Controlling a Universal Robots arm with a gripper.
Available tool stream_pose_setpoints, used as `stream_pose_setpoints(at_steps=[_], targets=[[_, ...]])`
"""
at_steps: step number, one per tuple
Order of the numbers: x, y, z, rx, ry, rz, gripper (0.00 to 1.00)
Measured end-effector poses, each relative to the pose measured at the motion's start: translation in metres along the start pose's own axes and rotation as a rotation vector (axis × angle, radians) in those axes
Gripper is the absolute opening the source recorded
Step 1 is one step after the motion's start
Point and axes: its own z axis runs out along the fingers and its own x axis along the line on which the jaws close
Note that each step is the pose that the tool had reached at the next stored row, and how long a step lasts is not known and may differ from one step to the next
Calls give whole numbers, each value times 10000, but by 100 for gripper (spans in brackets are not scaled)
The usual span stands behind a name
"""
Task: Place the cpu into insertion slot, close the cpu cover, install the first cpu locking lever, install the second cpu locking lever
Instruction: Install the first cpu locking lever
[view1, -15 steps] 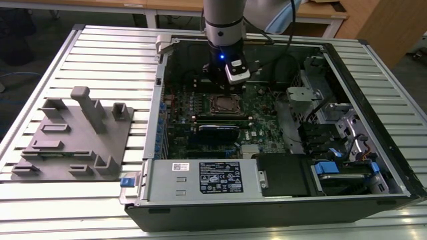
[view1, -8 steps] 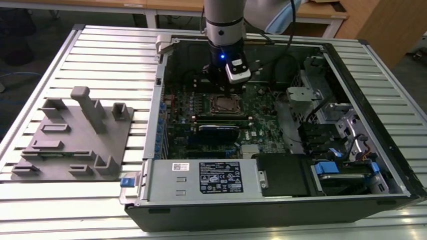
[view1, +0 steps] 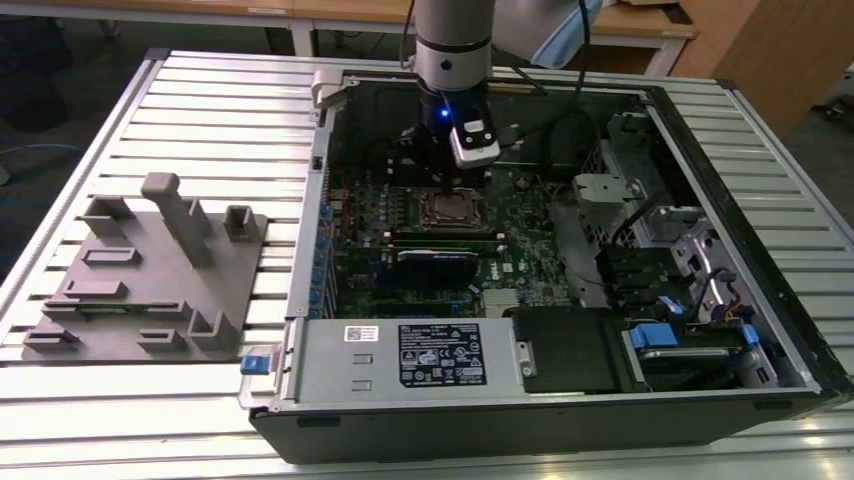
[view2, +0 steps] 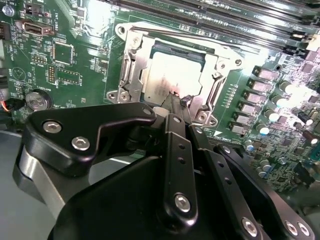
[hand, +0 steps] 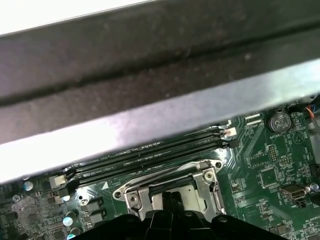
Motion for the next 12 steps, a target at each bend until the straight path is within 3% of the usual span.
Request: stream_pose_setpoints(at_steps=[3, 8, 12], targets=[[0, 0, -1, -13, 38, 3, 10], [-4, -4, -26, -140, 73, 12, 10], [-16, -48, -25, -207, 93, 18, 10]])
